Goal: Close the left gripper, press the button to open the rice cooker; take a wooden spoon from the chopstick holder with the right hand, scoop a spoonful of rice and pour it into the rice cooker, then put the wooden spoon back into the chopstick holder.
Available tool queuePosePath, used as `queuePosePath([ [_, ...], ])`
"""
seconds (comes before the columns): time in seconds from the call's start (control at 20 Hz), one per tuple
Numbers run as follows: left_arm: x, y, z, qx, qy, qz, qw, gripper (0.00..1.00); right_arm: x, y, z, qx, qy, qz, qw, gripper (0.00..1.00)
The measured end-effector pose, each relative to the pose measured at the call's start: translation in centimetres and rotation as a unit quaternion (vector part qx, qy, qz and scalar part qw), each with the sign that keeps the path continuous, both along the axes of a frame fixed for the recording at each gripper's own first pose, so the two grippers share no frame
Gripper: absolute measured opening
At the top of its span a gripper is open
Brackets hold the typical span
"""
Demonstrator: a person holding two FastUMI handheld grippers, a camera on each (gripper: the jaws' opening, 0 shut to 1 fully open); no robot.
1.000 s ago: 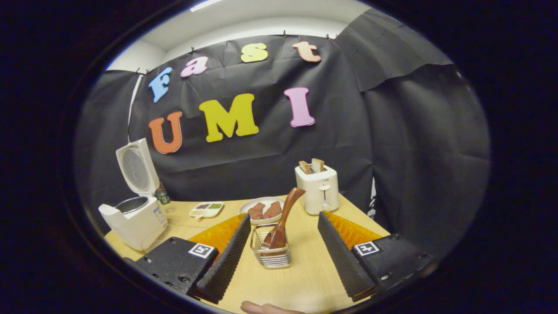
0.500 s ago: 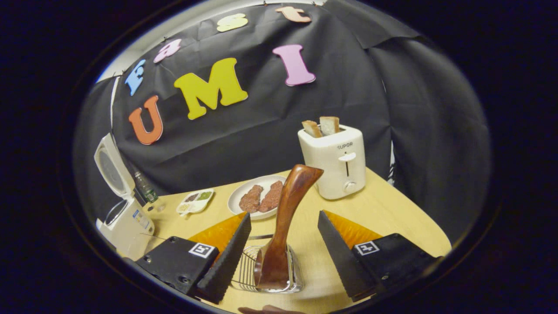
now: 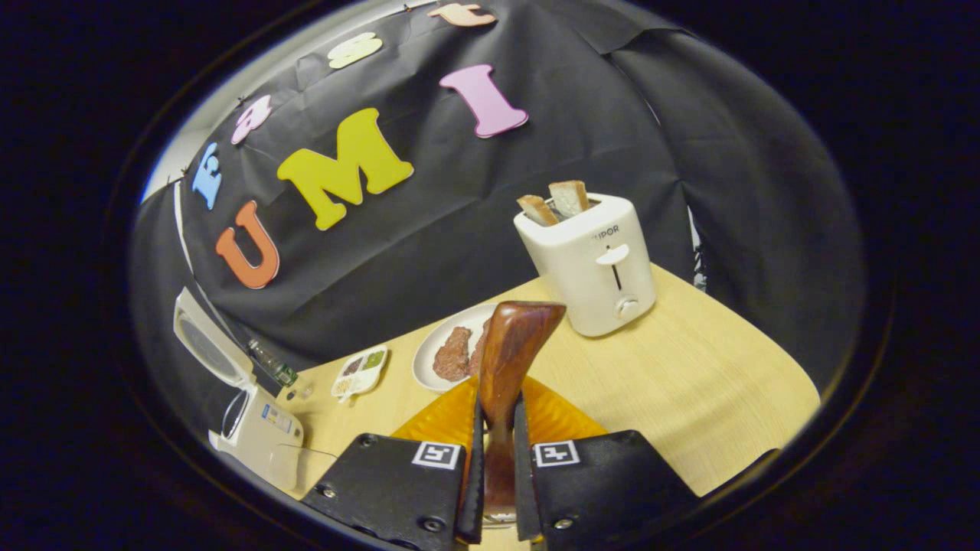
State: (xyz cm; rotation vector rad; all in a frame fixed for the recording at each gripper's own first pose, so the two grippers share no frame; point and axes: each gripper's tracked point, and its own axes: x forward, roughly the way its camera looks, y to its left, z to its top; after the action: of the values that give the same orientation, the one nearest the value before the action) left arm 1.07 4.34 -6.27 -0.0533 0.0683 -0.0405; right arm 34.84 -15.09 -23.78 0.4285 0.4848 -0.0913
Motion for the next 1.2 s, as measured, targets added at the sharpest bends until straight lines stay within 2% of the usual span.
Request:
queuePosePath([
  [0.1,-1.1,-1.5,0.4,-0.023,0.004,-0.028,0.999,0.94,-0.9,0.6,2.6,-0.02,-0.024,0.007,0.999,0.21],
  [0.2,-2.6,-1.3,0.9,-0.029,-0.004,-0.033,0.999,0.94,-1.4,0.5,5.1,-0.048,-0.044,0.005,0.998,0.21],
  [0.3,-3.4,-1.1,1.6,-0.022,-0.014,-0.036,0.999,0.94,-2.2,0.4,7.6,-0.08,-0.059,-0.003,0.995,0.22],
  [0.45,-4.0,-1.3,1.4,-0.007,-0.014,-0.048,0.999,0.94,-3.5,2.6,11.2,-0.121,-0.081,0.02,0.989,0.22],
  [0.6,-4.6,-0.5,1.7,0.024,-0.02,-0.038,0.999,0.94,-4.1,4.6,13.7,-0.144,-0.096,0.025,0.985,0.22],
  [0.65,-4.6,-0.2,1.7,0.03,-0.021,-0.032,0.999,0.94,-4.3,5.6,14.3,-0.147,-0.102,0.027,0.983,0.27],
  [0.7,-4.6,0.0,1.4,0.031,-0.018,-0.029,0.999,0.94,-4.4,6.4,14.7,-0.152,-0.105,0.029,0.982,0.22],
  [0.8,-4.6,0.0,0.4,0.029,-0.001,-0.03,0.999,0.94,-4.5,8.3,15.2,-0.162,-0.112,0.029,0.98,0.22],
  [0.85,-4.6,0.3,0.7,0.025,-0.002,-0.023,0.999,0.94,-4.5,9.3,15.4,-0.169,-0.117,0.032,0.978,0.17],
  [0.9,-4.4,0.6,0.9,0.019,-0.003,-0.013,1.0,0.94,-4.5,10.3,15.2,-0.177,-0.12,0.033,0.976,0.22],
  [1.05,-4.5,0.1,0.8,0.029,-0.002,-0.022,0.999,0.94,-4.9,14.8,14.2,-0.191,-0.12,0.061,0.972,0.22],
  [1.15,-4.6,1.0,1.1,0.04,-0.006,-0.007,0.999,0.94,-5.0,17.4,13.0,-0.196,-0.117,0.079,0.97,0.22],
  [1.2,-4.7,1.4,1.2,0.045,-0.009,0.0,0.999,0.93,-5.1,18.6,12.3,-0.201,-0.117,0.087,0.969,0.17],
])
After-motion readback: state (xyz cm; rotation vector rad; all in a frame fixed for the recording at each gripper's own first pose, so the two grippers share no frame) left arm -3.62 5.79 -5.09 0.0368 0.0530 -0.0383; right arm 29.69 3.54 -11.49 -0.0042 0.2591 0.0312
